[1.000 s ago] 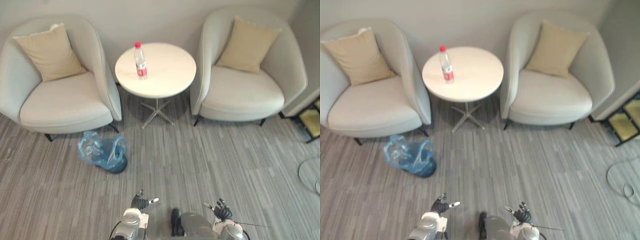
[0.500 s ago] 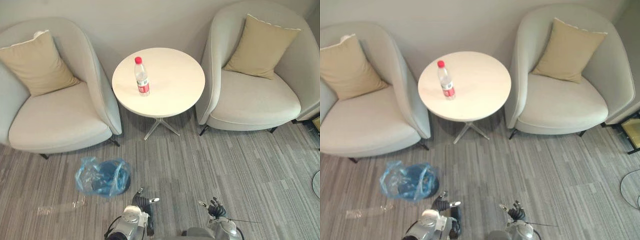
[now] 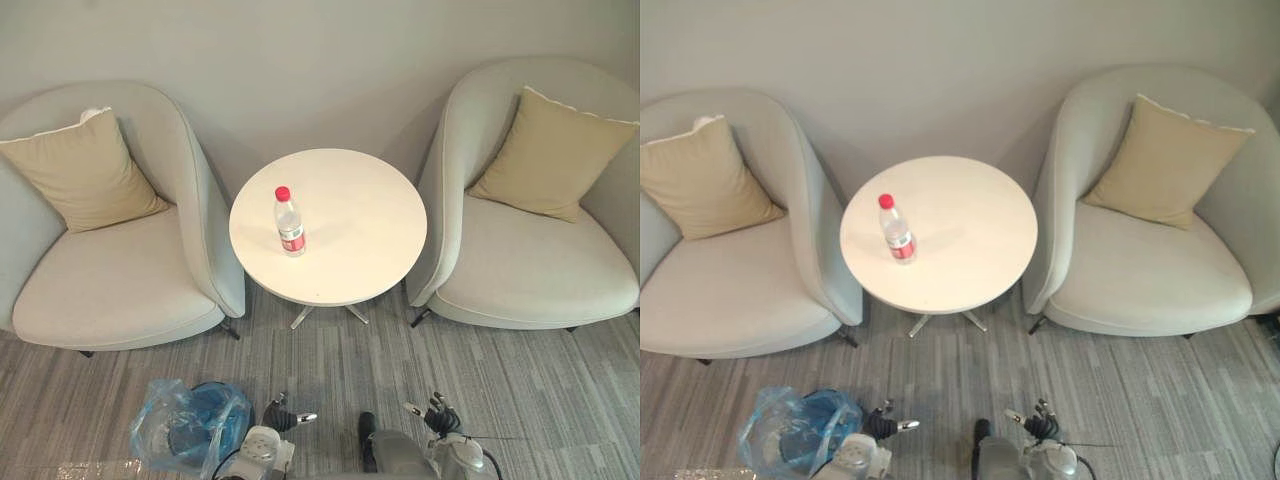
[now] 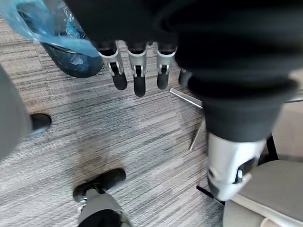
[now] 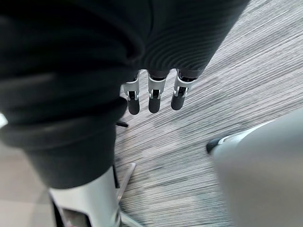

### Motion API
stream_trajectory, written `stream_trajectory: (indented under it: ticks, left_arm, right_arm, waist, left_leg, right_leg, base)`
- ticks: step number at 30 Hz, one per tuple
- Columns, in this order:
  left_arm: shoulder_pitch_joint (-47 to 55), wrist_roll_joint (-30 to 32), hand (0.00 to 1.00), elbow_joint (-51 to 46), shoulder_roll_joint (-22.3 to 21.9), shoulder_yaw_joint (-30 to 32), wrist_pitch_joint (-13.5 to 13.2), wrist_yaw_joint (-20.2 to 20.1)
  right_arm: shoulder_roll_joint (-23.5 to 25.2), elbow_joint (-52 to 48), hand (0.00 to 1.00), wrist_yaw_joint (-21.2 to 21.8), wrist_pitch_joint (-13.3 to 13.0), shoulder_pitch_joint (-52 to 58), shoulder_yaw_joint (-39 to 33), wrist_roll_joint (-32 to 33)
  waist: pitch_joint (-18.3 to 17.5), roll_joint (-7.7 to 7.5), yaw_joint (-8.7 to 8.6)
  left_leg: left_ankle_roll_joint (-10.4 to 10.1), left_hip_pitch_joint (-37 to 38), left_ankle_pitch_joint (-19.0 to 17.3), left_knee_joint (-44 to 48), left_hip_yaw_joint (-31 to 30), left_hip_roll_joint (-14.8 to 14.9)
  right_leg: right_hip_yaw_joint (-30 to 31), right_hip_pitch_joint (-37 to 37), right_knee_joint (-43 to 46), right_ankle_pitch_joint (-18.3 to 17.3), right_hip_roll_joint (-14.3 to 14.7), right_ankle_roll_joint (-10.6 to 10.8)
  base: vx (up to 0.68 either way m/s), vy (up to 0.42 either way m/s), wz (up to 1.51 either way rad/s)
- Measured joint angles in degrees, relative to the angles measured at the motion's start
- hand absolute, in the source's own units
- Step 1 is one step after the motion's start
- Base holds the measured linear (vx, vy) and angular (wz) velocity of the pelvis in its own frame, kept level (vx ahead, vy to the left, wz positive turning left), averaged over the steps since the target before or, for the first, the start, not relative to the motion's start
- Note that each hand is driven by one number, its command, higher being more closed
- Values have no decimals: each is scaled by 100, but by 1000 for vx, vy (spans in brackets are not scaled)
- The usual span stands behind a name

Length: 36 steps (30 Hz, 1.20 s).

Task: Gather rubbish on tea table into small bin, then transfer packed bag to large trash can.

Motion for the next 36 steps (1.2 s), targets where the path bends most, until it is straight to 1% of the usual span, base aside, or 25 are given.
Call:
stream_trajectory:
  ticks: [1,2,3,4,5,6,7,8,9,10,11,12,14,16,18,20,21,23,24,27,28,29,32,36]
  left_arm:
    - [19,0,0,-7,-23,145,-11,-2]
    - [54,-1,0,-93,-82,285,-9,1]
    - [115,-2,0,-162,-79,357,-15,4]
    - [187,-3,0,-243,-109,396,-35,4]
    - [187,-4,0,-245,-116,399,-44,1]
    - [175,-8,0,-261,-106,399,-53,5]
    - [167,-9,0,-267,-102,391,-63,5]
    - [165,-9,0,-266,-100,357,-74,6]
    - [169,-9,0,-264,-100,305,-75,4]
    - [177,-9,0,-260,-111,246,-78,4]
    - [161,-10,0,-253,-88,211,-93,7]
    - [164,-10,0,-223,-37,210,-94,9]
    - [148,-9,0,-186,112,92,-89,8]
    - [166,-7,0,-144,162,83,-83,11]
    - [169,-8,0,-93,194,48,-83,11]
    - [187,-9,0,-89,240,47,-82,12]
    - [235,-10,0,-71,313,51,-82,14]
    - [234,-12,0,-61,327,64,-82,21]
    - [239,-12,0,-57,331,81,-81,28]
    - [257,-12,0,-63,330,184,-81,37]
    - [293,-12,0,-99,332,272,-83,68]
    - [308,-11,0,-98,335,306,-84,119]
    - [336,-8,0,-107,349,343,-93,144]
    - [349,-6,0,-110,350,342,-99,140]
  right_arm:
    - [21,-5,0,3,-6,37,-11,-4]
    - [39,-17,0,7,-9,74,-4,-1]
    - [61,-30,0,6,-13,115,-1,1]
    - [27,-22,0,2,-12,121,-7,11]
    - [20,-20,0,3,-5,111,-16,36]
    - [19,-14,0,6,-5,114,-25,58]
    - [21,-12,0,6,-4,130,-47,90]
    - [22,-16,0,4,-5,113,-60,186]
    - [13,-27,0,6,-8,118,-61,202]
    - [-31,-33,0,7,-12,139,-59,204]
    - [-44,2,0,-4,13,118,-43,201]
    - [6,-11,0,-1,-1,114,-41,197]
    - [60,0,0,-1,7,159,-42,185]
    - [85,1,0,-5,9,179,-44,161]
    - [80,1,0,-3,8,200,-42,154]
    - [94,1,0,-11,7,201,-32,150]
    - [100,-14,0,-54,-1,199,63,150]
    - [103,-62,0,-101,-3,196,93,148]
    - [99,-283,0,-166,0,248,116,142]
    - [36,-1226,0,-295,-14,515,115,-102]
    - [-30,-1902,0,-374,-39,714,108,-254]
    - [-74,-2258,0,-405,-79,820,106,-336]
    - [-253,-3442,0,-470,-207,1189,30,-855]
    - [-251,-4141,0,-546,-310,1243,-95,-1266]
  waist:
    - [27,-41,16]
    - [35,-64,43]
    - [45,-100,79]
    - [48,-19,120]
    - [51,4,121]
    - [51,0,150]
    - [53,-4,167]
    - [54,-2,167]
    - [41,25,168]
    - [43,100,169]
    - [31,91,222]
    - [-18,-1,199]
    - [-43,-112,172]
    - [-75,-153,172]
    - [-117,-167,176]
    - [-128,-180,176]
    - [-182,-216,178]
    - [-189,-227,183]
    - [-190,-226,187]
    - [-195,-235,182]
    - [-210,-247,175]
    - [-228,-257,170]
    - [-276,-314,165]
    - [-297,-347,154]
  left_leg:
    - [-42,-212,-8,698,18,76]
    - [-158,-505,61,1453,98,177]
    - [-199,-709,88,1927,250,298]
    - [-154,-929,-39,2335,494,473]
    - [-62,-1084,-238,2335,685,512]
    - [-48,-1191,-358,2101,796,465]
    - [-50,-1255,-375,1668,785,350]
    - [-34,-1267,-311,983,729,202]
    - [-54,-1254,-120,399,646,97]
    - [-86,-1225,355,-181,466,33]
    - [15,-1081,548,-286,537,-81]
    - [61,-1022,555,-414,553,-183]
    - [159,-923,533,-537,562,-373]
    - [222,-779,574,-732,544,-530]
    - [246,-665,590,-868,529,-613]
    - [249,-521,592,-975,475,-636]
    - [248,-502,592,-994,465,-639]
    - [247,-502,593,-1005,462,-630]
    - [246,-502,593,-1035,458,-598]
    - [243,-507,595,-1060,459,-510]
    - [218,-507,612,-1104,460,-478]
    - [198,-503,629,-1153,458,-464]
    - [165,-537,698,-1243,454,-437]
    - [195,-548,841,-1376,437,-456]
  right_leg:
    - [-48,250,-95,-97,2,-16]
    - [-96,391,-122,-229,12,-48]
    - [-106,454,-142,-312,31,-43]
    - [-101,582,-202,-357,83,-52]
    - [-58,624,-218,-380,80,-51]
    - [7,624,-218,-394,42,-29]
    - [83,614,-195,-422,-11,17]
    - [158,606,-134,-480,-69,74]
    - [192,603,-78,-535,-94,134]
    - [268,598,22,-632,-60,211]
    - [461,637,110,-658,-97,310]
    - [535,658,50,-670,-162,324]
    - [542,708,-39,-721,-331,397]
    - [601,798,-90,-765,-434,447]
    - [670,852,-136,-791,-487,457]
    - [666,1025,-277,-791,-496,457]
    - [663,1093,-380,-792,-486,451]
    - [669,1104,-416,-789,-458,447]
    - [673,1108,-451,-779,-426,430]
    - [735,1106,-488,-732,-338,360]
    - [781,1090,-491,-720,-302,345]
    - [799,1068,-499,-717,-281,341]
    - [807,983,-541,-685,-250,312]
    - [813,963,-591,-636,-260,306]
  base:
    - [104,-162,52]
    - [51,-106,30]
    - [61,-68,14]
    - [82,-20,3]
    - [106,11,-8]
    - [83,47,-24]
    - [95,100,-39]
    - [119,156,-37]
    - [135,185,-31]
    - [171,193,-35]
    - [210,173,-24]
    - [222,160,-11]
    - [243,159,10]
    - [222,105,14]
    - [184,53,12]
    - [178,-6,7]
    - [128,-33,1]
    - [88,-38,-1]
    - [62,-59,-1]
    - [44,-71,-9]
    - [27,-57,-12]
    - [23,-56,-9]
    - [-5,-40,-3]
    - [-21,-7,-1]
